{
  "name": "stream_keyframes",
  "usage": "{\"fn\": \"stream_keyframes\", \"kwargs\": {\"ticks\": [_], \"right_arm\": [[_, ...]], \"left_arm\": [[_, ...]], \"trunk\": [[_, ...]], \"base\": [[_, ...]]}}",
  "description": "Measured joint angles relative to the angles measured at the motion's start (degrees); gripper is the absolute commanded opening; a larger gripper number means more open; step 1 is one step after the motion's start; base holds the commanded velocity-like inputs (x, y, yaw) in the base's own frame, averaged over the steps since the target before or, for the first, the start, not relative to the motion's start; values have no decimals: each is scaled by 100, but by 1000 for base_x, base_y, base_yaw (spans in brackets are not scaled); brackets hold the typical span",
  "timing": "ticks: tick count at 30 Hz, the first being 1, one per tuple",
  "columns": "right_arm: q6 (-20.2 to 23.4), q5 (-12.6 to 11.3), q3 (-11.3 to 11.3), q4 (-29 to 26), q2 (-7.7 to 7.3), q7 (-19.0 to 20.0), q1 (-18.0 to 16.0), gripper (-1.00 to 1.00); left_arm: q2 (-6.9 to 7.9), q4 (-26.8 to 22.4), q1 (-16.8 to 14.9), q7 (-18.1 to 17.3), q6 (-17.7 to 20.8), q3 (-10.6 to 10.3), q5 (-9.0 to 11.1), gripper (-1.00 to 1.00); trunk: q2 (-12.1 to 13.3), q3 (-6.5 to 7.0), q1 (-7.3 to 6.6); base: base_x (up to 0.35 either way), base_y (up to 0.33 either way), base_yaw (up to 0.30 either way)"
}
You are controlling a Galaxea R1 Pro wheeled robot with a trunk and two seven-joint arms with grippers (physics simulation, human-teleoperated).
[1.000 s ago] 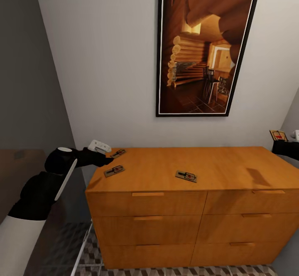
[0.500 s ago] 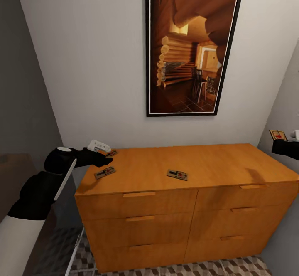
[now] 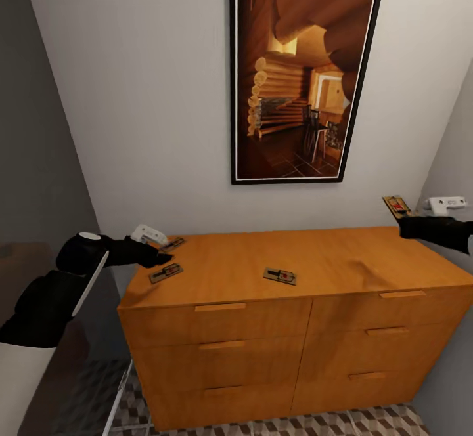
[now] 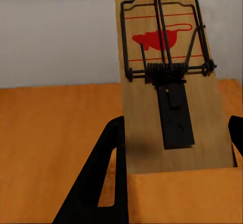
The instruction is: Take the four mousetraps from the cabinet in the bathroom and place them on the bathroom floor. Make sure all four end up on the same floor surface, and ensure that at least two of them are either under or directly next to the same bathroom sink.
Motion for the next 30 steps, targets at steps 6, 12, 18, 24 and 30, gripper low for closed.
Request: {"fn": "stream_keyframes", "kwargs": {"ticks": [6,12,18,24,30], "right_arm": [[-3,78,144,-11,6,422,0,-100],[-3,116,160,-7,1,478,0,-100],[-3,125,167,-8,-1,484,0,-100],[-3,135,168,-14,-8,484,0,-100],[-6,137,164,-14,-10,485,1,-100]], "left_arm": [[210,71,1,-385,-9,8,14,100],[306,69,1,-1008,4,11,-69,100],[278,49,2,-1125,49,16,-50,100],[266,46,1,-1136,56,31,-57,100],[244,66,1,-1137,48,1,-41,100]], "trunk": [[0,0,0],[0,0,0],[0,0,0],[0,0,0],[0,0,-2]], "base": [[0,0,0],[0,0,0],[0,0,0],[9,14,0],[137,193,0]]}}
